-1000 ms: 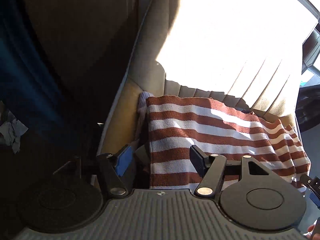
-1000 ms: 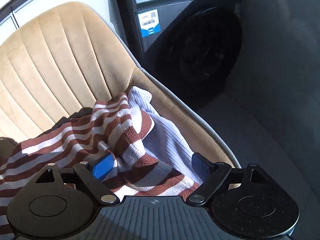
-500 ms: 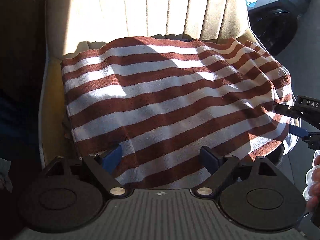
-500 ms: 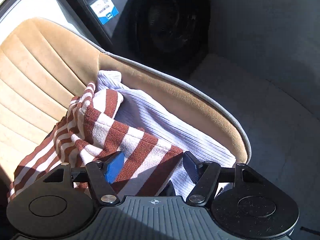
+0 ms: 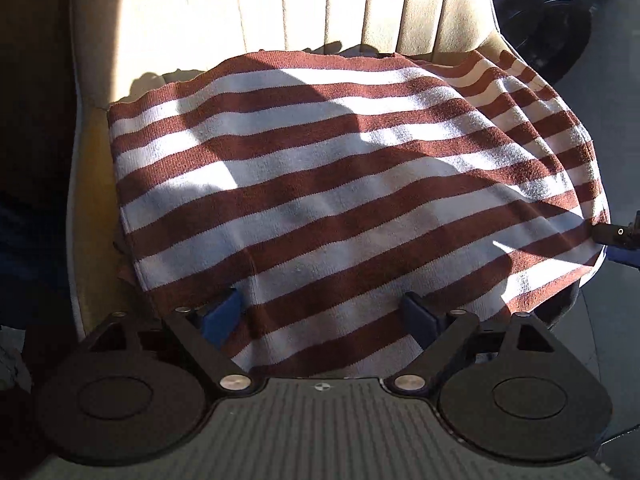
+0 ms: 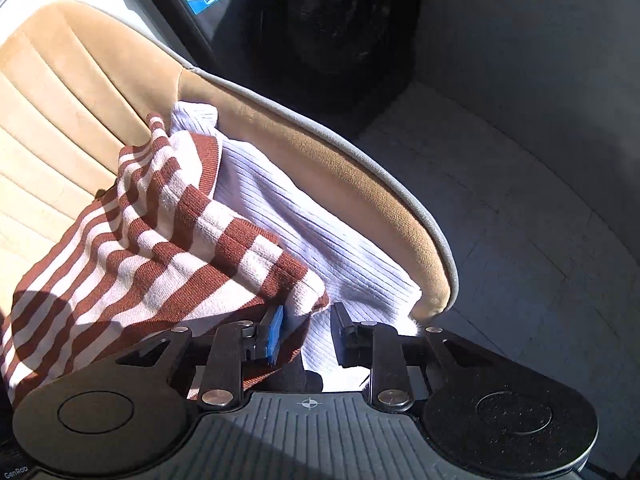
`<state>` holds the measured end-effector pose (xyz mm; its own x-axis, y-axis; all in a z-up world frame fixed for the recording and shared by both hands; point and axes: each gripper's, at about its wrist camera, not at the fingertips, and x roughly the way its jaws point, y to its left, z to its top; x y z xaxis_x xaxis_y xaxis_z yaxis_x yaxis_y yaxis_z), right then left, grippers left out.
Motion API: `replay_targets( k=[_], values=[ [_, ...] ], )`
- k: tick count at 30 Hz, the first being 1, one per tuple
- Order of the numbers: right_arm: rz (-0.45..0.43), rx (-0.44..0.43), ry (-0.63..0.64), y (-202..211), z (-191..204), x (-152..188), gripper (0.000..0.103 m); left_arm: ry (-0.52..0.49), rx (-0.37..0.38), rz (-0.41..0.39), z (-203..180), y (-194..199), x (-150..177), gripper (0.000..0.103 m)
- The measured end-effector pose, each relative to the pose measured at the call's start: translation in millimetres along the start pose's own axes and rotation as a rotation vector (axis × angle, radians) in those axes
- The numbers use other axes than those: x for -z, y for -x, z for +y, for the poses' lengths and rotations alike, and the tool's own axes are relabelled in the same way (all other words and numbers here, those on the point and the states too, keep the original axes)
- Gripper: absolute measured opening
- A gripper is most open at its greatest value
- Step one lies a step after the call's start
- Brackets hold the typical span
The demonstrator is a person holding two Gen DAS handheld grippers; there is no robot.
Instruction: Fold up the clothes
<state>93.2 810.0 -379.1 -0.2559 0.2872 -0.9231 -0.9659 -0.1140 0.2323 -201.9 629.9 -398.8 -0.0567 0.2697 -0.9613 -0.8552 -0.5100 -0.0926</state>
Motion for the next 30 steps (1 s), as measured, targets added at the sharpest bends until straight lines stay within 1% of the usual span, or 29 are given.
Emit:
replay_targets(
  k=[1, 2, 4, 9, 10, 11, 12, 14, 16, 18, 21, 25, 28, 30],
  values=[
    [-0.005, -0.002, 0.023, -4, 8, -5, 0.045, 0.010, 0.002, 0.001, 1, 0, -1, 0.089],
    [-0.010, -0.005, 0.046, -8, 15, -10, 0.059, 0.019, 0.004, 0.003, 1, -1, -2, 0.090],
    [-0.021, -0.009, 0.092, -16, 30, -21, 0.071, 0.019, 0.003, 0.006, 0, -1, -3, 0.093],
    [-0.046, -0.021, 0.208, -36, 69, -46, 0.069, 0.017, 0.024, 0.005, 3, 0, -2, 0.095],
    [-0.052, -0.023, 0.231, -40, 76, -52, 0.066, 0.017, 0.030, 0.004, 4, 0, -2, 0.095],
    [-0.040, 0.005, 0.265, -50, 84, -55, 0.062, 0.017, 0.036, 0.004, 5, 0, -2, 0.095],
    [-0.034, 0.049, 0.291, -60, 88, -58, 0.064, 0.017, 0.042, 0.003, 6, 0, -1, 0.095],
    [-0.043, 0.074, 0.258, -66, 84, -63, 0.077, 0.019, 0.048, 0.003, 7, 0, -1, 0.095],
    [-0.052, 0.085, 0.207, -69, 78, -69, 0.082, 0.021, 0.045, 0.006, 6, -1, -1, 0.095],
    [-0.061, 0.086, 0.158, -69, 72, -72, 0.080, 0.017, 0.043, 0.010, 5, -2, -2, 0.098],
    [-0.075, 0.049, 0.095, -58, 58, -72, 0.083, 0.010, 0.046, 0.013, 3, -5, -1, 0.103],
    [-0.093, 0.000, 0.011, -44, 39, -71, 0.085, 0.010, 0.000, 0.023, -5, -7, -1, 0.103],
    [-0.116, -0.051, -0.087, -31, 19, -69, 0.087, -0.002, -0.034, 0.034, -8, -5, 1, 0.103],
    [-0.137, -0.068, -0.095, -18, 10, -65, 0.089, -0.005, -0.042, 0.034, -8, -4, 2, 0.103]
  ],
)
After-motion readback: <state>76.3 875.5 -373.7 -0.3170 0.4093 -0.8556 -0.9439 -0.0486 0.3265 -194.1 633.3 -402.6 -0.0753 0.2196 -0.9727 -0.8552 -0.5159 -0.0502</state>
